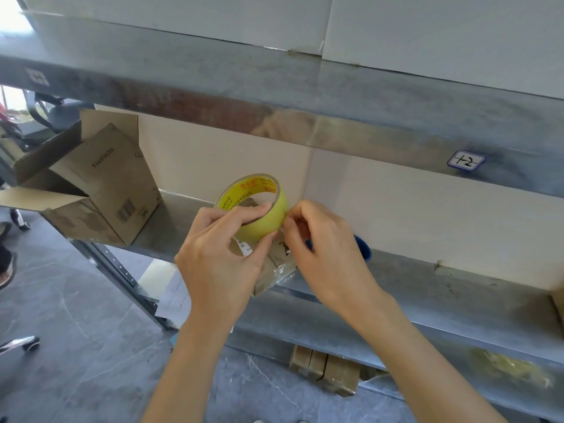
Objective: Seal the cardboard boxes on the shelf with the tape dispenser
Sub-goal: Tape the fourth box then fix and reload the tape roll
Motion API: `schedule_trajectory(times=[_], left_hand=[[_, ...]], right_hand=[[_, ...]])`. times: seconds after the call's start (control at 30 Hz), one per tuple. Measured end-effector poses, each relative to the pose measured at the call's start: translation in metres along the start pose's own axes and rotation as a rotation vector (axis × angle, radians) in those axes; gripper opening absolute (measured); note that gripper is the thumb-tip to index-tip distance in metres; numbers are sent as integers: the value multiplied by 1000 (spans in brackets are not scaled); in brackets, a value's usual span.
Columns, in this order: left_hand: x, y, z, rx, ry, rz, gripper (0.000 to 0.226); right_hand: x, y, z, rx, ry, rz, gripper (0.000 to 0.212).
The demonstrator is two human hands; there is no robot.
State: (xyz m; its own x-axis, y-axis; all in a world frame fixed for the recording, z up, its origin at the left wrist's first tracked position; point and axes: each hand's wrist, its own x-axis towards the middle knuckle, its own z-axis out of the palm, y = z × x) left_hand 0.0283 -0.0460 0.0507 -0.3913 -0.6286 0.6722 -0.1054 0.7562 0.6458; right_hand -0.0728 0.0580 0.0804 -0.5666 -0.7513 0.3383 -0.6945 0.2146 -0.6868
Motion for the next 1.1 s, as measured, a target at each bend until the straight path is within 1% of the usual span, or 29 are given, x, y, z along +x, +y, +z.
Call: schedule_trajectory(times=[0.13,0.3,0.6,0.73,0.83,0.93,1.07,1.1], left_hand=[[0,0,-1,50,-12,27,31],[0,3,1,121,34,170,30],[-4,1,3,112,29,178,28],[-4,1,2,73,12,128,31],[-4,5,-1,-14,4,38,37],[-4,8,-2,-52,-19,-28,40],[-6,6,-3,-94,-42,-88,39],[-6,7,-3,-97,-46,-104,43]], right_hand=[[0,1,-2,-40,-47,-18,24],[-1,1,-2,-49,-70,-25,21],[-1,10,-6,120,-124,99,20],[0,13,-8,129,-145,93,19],[0,12,-9,156,-96,80,18],[-1,12,-7,138,-46,70,19],[-2,11,-4,116,-37,53,17],[-2,10,-4,112,-38,47,17]])
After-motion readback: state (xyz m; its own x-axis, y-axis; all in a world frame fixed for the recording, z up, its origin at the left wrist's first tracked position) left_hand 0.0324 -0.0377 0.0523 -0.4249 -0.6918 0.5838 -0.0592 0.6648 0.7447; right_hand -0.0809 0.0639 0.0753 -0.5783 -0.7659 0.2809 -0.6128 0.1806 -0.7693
